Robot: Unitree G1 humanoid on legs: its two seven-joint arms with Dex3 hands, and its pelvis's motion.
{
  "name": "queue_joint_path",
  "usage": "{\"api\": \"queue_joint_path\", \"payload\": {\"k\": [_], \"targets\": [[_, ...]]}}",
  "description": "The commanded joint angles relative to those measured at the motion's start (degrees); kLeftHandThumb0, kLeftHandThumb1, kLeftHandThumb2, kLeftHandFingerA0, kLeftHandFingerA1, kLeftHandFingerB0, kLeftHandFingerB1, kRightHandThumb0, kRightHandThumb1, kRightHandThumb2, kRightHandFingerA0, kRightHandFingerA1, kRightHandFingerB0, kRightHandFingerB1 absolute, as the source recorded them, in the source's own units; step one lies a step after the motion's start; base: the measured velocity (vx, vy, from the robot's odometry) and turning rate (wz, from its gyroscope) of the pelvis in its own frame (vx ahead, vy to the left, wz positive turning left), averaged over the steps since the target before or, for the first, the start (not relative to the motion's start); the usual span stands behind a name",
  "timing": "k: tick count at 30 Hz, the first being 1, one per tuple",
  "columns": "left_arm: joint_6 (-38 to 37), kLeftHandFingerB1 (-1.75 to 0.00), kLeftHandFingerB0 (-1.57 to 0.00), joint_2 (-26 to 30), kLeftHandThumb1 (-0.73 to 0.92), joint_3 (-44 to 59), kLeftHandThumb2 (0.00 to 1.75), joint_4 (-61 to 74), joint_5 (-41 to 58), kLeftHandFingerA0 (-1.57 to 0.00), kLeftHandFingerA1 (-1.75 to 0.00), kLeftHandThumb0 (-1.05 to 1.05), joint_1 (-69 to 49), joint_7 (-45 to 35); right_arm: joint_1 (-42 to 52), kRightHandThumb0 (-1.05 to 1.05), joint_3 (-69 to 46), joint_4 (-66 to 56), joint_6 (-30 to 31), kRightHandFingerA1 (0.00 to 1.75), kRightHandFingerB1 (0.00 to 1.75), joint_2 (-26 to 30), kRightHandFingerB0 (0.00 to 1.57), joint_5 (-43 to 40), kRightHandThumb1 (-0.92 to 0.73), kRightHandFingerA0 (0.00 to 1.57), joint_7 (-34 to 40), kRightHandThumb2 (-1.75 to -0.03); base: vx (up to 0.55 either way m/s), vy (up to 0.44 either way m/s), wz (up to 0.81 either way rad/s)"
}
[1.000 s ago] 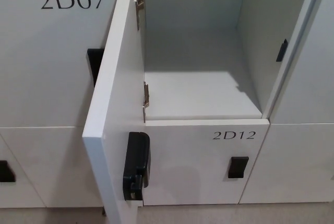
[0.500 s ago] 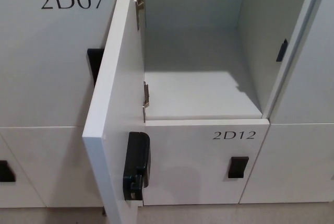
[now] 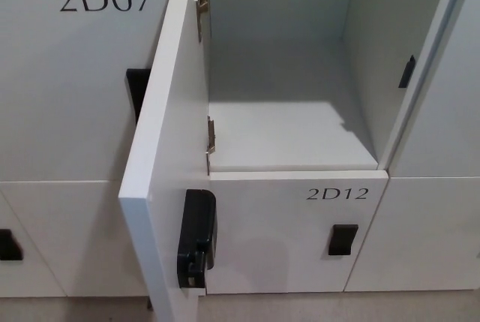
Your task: The robot uses its left hand to push the door of an open cabinet towards the right and closes it
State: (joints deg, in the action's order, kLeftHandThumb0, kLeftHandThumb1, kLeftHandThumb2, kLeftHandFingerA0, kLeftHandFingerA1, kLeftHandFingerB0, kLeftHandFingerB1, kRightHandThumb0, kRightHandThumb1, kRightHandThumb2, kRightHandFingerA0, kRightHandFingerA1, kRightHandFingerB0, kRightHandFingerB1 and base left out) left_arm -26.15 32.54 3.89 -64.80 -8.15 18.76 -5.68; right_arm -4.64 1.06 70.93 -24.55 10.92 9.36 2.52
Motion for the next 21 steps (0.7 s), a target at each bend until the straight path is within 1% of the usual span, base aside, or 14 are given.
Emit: {"api": "queue_joint_path", "payload": {"k": [1,3,4,6,9,10,11,12,14,15,16,17,21], "targets": [[2.1,-0.26,-0.1,1.14,0.92,-8.06,0.79,2.8,-9.59,-0.11,-0.29,-0.7,9.57,2.97,-0.38,-0.65,-0.47,0.14,-0.92,0.33,0.28,0.33,0.19,-0.33,-0.89,0.26,0.26,-0.67,0.0,0.0,0.0],[2.12,-0.26,-0.1,1.35,0.92,-8.8,0.79,2.55,-9.19,-0.11,-0.29,-0.7,9.79,3.26,-0.42,-0.65,-0.46,0.15,-0.93,0.33,0.28,0.3,0.19,-0.31,-0.89,0.26,0.29,-0.67,0.0,0.0,0.0],[2.6,-0.25,-0.11,0.07,0.92,-11.04,0.76,3.61,-10.69,-0.09,-0.27,-0.72,12.34,2.94,-0.44,-0.65,-0.4,0.02,-1.0,0.33,0.28,0.34,0.19,-0.25,-0.89,0.25,0.33,-0.67,0.0,0.0,0.0],[3.28,-0.26,-0.12,-1.68,0.92,-13.77,0.75,4.34,-12.09,-0.11,-0.28,-0.74,15.4,2.76,-0.64,-0.65,-0.52,-0.11,-1.08,0.33,0.28,0.16,0.18,-0.39,-0.89,0.25,0.35,-0.67,0.0,0.0,0.0],[3.4,-0.26,-0.12,-1.63,0.92,-14.56,0.75,4.19,-11.85,-0.11,-0.28,-0.74,15.84,2.99,-0.74,-0.65,-0.53,-0.14,-1.09,0.33,0.28,0.12,0.18,-0.4,-0.89,0.25,0.38,-0.67,0.0,0.0,0.0],[4.35,-0.27,-0.12,-4.02,0.92,-17.43,0.77,6.48,-13.97,-0.1,-0.27,-0.78,17.17,3.11,-0.81,-0.63,-1.42,-0.18,-1.4,0.32,0.28,-0.06,0.18,-1.53,-0.88,0.24,-0.77,-0.66,0.0,0.0,0.0],[4.65,-0.27,-0.12,-4.69,0.92,-18.3,0.77,7.13,-14.56,-0.1,-0.27,-0.78,17.56,3.17,-0.82,-0.63,-1.68,-0.19,-1.49,0.32,0.28,-0.11,0.18,-1.85,-0.88,0.24,-1.1,-0.66,0.0,0.0,0.0],[5.27,-0.28,-0.11,-6.59,0.85,-19.77,0.86,7.26,-15.3,-0.11,-0.3,-0.88,18.08,3.67,-0.92,-0.65,-1.13,-0.14,-1.26,0.32,0.28,0.21,0.19,-0.96,-0.89,0.26,-0.21,-0.67,0.0,0.0,0.0],[5.8,-0.28,-0.11,-7.18,0.85,-20.65,0.86,7.37,-15.3,-0.11,-0.3,-0.88,18.22,4.07,-0.96,-0.65,-0.89,-0.1,-1.15,0.32,0.28,0.35,0.19,-0.5,-0.89,0.26,0.22,-0.67,0.0,0.0,0.0],[6.13,-0.46,0.0,-8.1,0.49,-21.48,1.09,7.48,-15.87,0.0,-0.47,-0.36,18.46,4.28,-0.98,-0.66,-0.83,-0.07,-1.22,0.33,0.29,0.44,0.19,-0.4,-0.89,0.26,0.28,-0.67,0.0,0.0,0.0],[6.56,-0.46,0.0,-9.24,0.49,-22.54,1.09,7.63,-16.59,0.0,-0.47,-0.36,18.75,4.56,-1.01,-0.66,-0.75,-0.03,-1.31,0.33,0.29,0.56,0.19,-0.29,-0.89,0.26,0.36,-0.67,0.0,0.0,0.0],[6.71,-0.25,-0.09,-10.04,0.92,-23.37,0.78,7.83,-17.14,-0.1,-0.27,-0.75,19.07,4.44,-1.09,-0.65,-0.67,-0.15,-1.06,0.32,0.28,0.58,0.19,-0.19,-0.89,0.26,0.49,-0.67,0.0,0.0,0.0],[7.45,-0.25,-0.08,-11.45,0.92,-25.35,0.79,8.35,-18.18,-0.09,-0.27,-0.76,19.69,4.23,-1.27,-0.64,-0.41,-0.2,-0.74,0.32,0.28,0.66,0.18,-0.02,-0.91,0.25,0.41,-0.67,0.0,0.0,0.0]]}}
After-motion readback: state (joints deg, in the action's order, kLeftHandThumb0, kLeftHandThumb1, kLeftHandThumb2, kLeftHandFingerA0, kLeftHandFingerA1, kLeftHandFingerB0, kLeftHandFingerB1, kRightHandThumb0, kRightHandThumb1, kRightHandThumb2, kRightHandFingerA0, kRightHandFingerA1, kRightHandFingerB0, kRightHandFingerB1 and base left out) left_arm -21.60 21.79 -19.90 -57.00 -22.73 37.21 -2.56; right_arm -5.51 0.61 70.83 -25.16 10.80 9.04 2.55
